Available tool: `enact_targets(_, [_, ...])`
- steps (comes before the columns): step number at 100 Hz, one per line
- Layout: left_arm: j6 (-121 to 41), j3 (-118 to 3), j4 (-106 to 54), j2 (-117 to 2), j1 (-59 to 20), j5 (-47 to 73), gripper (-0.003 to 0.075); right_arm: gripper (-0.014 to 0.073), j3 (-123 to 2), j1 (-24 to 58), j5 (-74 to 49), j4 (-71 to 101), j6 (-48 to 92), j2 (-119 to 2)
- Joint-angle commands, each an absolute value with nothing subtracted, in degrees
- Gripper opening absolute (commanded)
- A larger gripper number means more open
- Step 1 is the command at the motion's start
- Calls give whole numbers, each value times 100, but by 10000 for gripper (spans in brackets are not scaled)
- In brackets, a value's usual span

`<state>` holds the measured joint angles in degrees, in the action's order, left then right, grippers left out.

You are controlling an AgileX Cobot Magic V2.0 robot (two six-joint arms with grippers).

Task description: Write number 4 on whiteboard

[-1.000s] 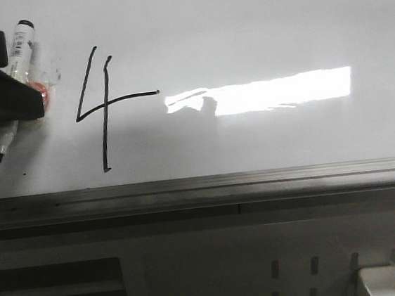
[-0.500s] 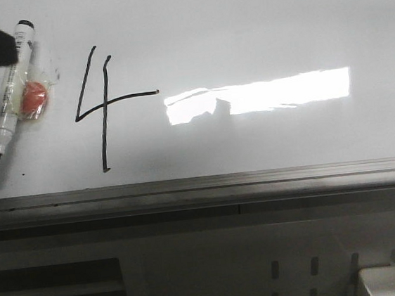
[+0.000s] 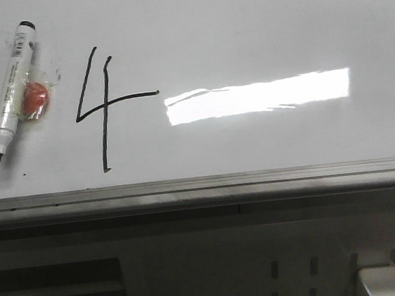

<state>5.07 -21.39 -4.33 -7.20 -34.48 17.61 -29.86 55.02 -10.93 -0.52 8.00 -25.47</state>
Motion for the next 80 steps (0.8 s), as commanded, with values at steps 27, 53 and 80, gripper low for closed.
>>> enact_targets(27, [537, -2282, -117, 121, -3453, 2701, -20, -53, -1325, 5519, -946, -108, 804, -107])
enact_targets(53, [537, -2282, -270, 121, -3453, 2700, -20, -54, -1249, 5519, -911, -108, 804, 117])
enact_targets(80, [537, -2282, -270, 121, -3453, 2700, -20, -54, -1249, 5519, -911, -108, 804, 117])
